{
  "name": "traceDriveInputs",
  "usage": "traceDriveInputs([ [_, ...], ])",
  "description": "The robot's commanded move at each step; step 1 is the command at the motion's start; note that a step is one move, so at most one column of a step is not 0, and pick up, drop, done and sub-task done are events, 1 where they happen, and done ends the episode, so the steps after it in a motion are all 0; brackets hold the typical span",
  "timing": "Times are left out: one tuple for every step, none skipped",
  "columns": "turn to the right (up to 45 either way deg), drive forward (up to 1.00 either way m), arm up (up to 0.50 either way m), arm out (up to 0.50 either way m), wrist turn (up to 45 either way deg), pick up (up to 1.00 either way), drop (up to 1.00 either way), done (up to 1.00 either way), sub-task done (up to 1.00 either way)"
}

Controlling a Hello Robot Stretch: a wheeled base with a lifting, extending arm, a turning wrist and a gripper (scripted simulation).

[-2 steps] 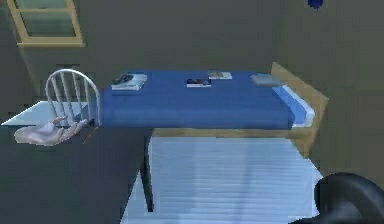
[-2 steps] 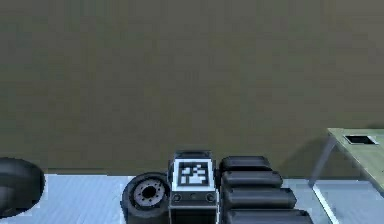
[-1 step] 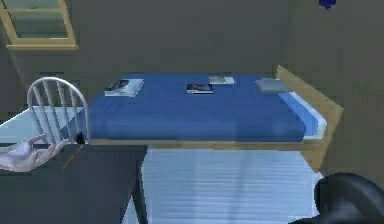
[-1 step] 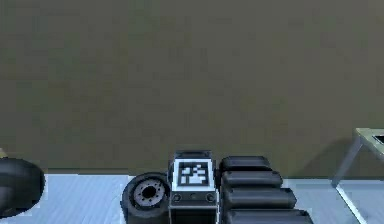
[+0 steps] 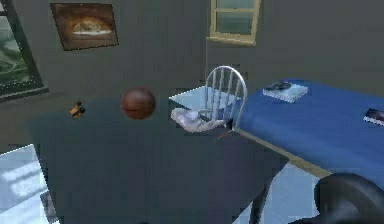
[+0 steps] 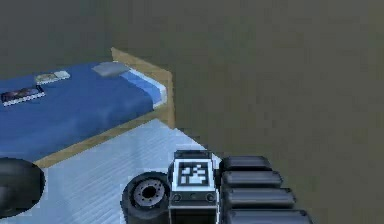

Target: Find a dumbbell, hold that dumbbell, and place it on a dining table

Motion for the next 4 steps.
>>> traceDriveInputs([
  [-45.0,0.0,0.0,0.0,0.0,0.0,0.0,0.0,0.0],
  [-45.0,0.0,0.0,0.0,0.0,0.0,0.0,0.0,0.0],
  [-15.0,0.0,0.0,0.0,0.0,0.0,0.0,0.0,0.0],
  [0.0,0.0,0.0,0.48,0.0,0.0,0.0,0.0,0.0],
])
